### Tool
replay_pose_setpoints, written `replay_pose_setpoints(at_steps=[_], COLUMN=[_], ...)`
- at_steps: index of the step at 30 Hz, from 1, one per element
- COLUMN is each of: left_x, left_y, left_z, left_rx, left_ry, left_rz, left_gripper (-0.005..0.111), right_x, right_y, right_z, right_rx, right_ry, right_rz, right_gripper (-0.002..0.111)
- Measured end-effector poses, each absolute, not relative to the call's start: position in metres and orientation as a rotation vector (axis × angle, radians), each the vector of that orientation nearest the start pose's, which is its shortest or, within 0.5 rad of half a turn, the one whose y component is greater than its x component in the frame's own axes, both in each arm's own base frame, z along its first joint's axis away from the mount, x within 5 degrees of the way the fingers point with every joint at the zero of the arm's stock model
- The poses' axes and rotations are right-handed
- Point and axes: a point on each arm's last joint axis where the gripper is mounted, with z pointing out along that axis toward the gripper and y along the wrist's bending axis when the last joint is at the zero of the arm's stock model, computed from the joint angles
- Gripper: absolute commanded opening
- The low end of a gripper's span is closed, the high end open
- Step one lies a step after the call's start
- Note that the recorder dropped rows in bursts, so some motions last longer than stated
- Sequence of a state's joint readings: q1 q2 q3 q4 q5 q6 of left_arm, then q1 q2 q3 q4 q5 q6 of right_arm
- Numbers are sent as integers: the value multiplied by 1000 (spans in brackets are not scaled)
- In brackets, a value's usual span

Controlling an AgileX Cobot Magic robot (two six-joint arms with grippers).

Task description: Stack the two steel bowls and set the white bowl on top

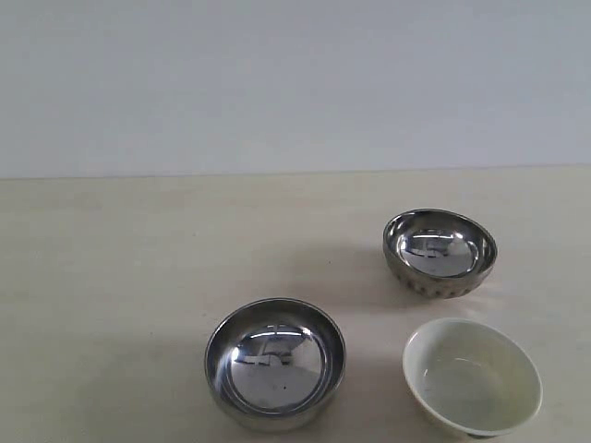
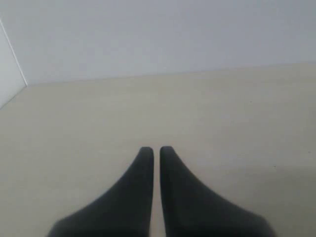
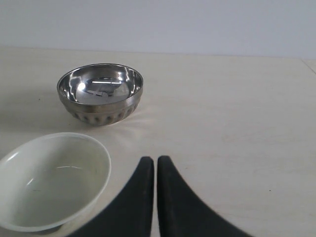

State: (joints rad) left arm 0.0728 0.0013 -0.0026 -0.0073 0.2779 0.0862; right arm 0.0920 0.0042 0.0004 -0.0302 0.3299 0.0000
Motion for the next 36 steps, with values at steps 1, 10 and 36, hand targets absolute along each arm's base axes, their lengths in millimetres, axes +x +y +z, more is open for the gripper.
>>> replay_pose_setpoints(at_steps=[1,10,36], left_x=[55,55,55], left_y=[4,4,4], left_z=[189,189,189], left_rx=[7,7,7], left_ry=[1761,1761,1761], left_rz=[109,109,109], left_gripper=[4,4,4], right_x=[54,54,49], right_y=[4,4,5], right_z=[183,183,241], right_rx=[-103,-112,27], right_ry=[1815,1815,1168], right_rz=[36,28,223], right_gripper=[0,0,0])
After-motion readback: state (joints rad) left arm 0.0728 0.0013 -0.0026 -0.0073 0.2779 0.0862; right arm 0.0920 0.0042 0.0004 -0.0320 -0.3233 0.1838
